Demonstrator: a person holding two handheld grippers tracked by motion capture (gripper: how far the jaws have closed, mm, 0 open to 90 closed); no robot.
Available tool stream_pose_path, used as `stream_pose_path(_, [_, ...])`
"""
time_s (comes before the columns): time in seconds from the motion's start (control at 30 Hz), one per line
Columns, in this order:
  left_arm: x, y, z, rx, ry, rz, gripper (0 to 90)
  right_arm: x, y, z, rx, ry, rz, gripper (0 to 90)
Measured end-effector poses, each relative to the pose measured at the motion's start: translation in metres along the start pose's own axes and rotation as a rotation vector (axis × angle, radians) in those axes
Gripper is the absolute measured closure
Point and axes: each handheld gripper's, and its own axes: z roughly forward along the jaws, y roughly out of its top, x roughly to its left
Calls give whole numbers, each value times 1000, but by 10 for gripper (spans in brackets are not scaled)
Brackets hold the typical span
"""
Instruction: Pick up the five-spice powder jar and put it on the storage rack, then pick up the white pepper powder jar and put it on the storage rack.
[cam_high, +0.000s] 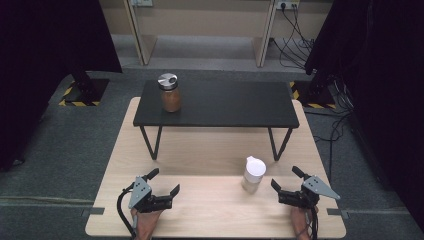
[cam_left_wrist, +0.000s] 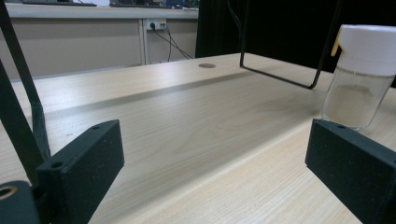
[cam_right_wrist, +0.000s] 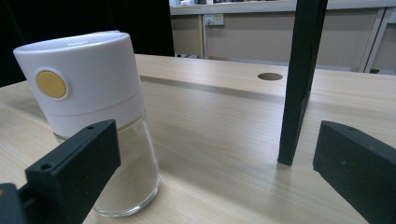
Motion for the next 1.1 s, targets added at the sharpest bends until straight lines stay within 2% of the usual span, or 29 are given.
stream_pose_path(0.23, [-3, 2, 1, 15, -3, 21, 36, -1, 0, 0, 0, 6, -2, 7])
stream_pose_path(0.5, [0, 1, 2, 13, -4, 5, 35, 0, 0, -1, 0, 0, 7, 7])
stream_pose_path(0.9, [0, 1, 2, 13, -6, 2, 35, 1, 1, 0, 6, 1, -7, 7])
stream_pose_path(1.1, [0, 1, 2, 13, -5, 4, 35, -1, -1, 0, -2, 6, 4, 7])
